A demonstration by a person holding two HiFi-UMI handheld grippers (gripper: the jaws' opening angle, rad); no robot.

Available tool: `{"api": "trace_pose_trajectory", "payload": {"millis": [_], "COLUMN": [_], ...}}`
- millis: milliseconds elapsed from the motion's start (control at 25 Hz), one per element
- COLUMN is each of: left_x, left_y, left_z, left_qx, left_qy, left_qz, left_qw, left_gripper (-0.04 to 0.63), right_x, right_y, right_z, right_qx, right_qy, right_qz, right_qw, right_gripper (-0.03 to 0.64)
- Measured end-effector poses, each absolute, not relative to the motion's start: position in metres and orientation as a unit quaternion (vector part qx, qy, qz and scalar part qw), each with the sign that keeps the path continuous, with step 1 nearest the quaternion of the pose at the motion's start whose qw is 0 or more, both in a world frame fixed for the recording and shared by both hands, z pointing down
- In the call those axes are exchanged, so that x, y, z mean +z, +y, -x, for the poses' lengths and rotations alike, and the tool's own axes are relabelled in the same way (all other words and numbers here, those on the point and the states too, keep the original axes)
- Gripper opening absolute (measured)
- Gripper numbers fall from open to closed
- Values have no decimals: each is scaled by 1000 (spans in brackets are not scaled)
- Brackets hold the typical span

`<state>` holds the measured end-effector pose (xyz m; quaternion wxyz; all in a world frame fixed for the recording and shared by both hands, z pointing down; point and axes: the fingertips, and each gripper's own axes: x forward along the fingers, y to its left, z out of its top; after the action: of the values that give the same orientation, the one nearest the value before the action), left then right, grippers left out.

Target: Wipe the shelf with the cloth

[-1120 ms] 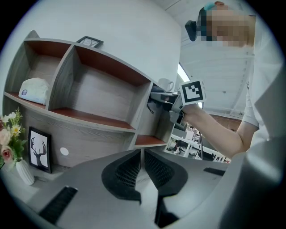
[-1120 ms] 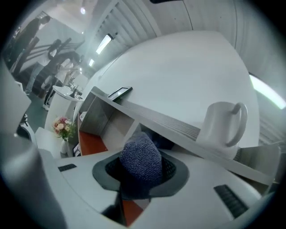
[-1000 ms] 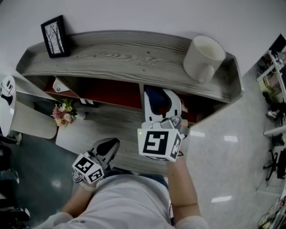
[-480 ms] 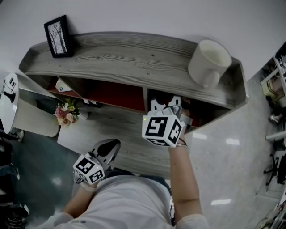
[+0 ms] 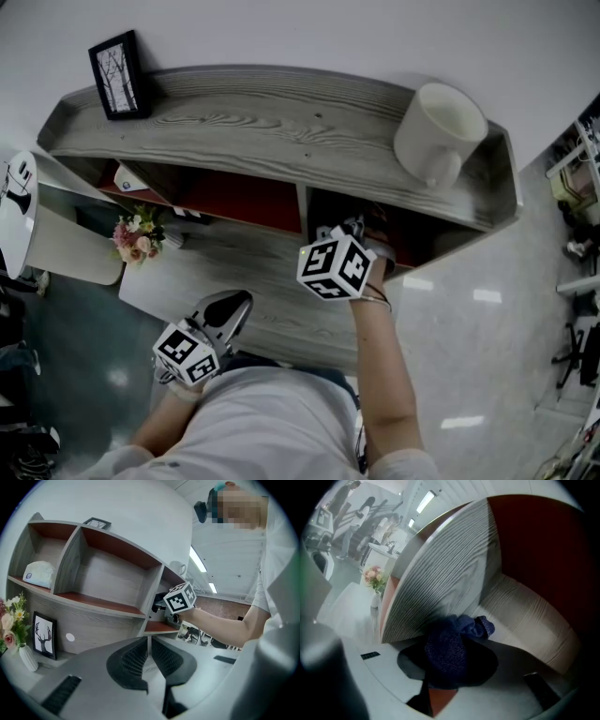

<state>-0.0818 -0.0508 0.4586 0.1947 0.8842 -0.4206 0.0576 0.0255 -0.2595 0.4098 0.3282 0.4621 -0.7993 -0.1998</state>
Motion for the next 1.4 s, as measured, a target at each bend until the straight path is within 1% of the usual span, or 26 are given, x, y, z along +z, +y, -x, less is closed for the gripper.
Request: {"api": "trace_pose_trajectory", "payload": {"millis": [440, 560, 720, 800, 960, 1160, 1400], "left_x": [459, 460, 458, 457, 457, 457, 456], "left_y": [-49, -48, -50, -51, -54, -56, -56], "left_z": [80, 78, 71, 66, 56, 41, 23], "left_qx": [58, 57, 54, 53, 55, 61, 72], "left_qy": [-415, -410, -397, -389, -368, -340, -308], "left_qz": [-887, -889, -895, -899, -908, -919, -931], "left_qw": [194, 195, 194, 193, 192, 189, 184], "left_gripper": [37, 37, 37, 37, 37, 37, 37], "right_x": [468, 474, 463, 454, 437, 424, 420], "right_y": [-231, -222, -217, -213, -205, -194, -181], "right_z": [-22, -23, -35, -43, -68, -107, -157], "right_qx": [-160, -150, -149, -135, -65, -19, 109], "right_qy": [-807, -812, -800, -799, -809, -796, -781], "right_qz": [-399, -393, -433, -459, -516, -573, -615], "right_qw": [404, 404, 389, 364, 273, 192, 15], "right_gripper": [115, 115, 115, 115, 115, 115, 115]}}
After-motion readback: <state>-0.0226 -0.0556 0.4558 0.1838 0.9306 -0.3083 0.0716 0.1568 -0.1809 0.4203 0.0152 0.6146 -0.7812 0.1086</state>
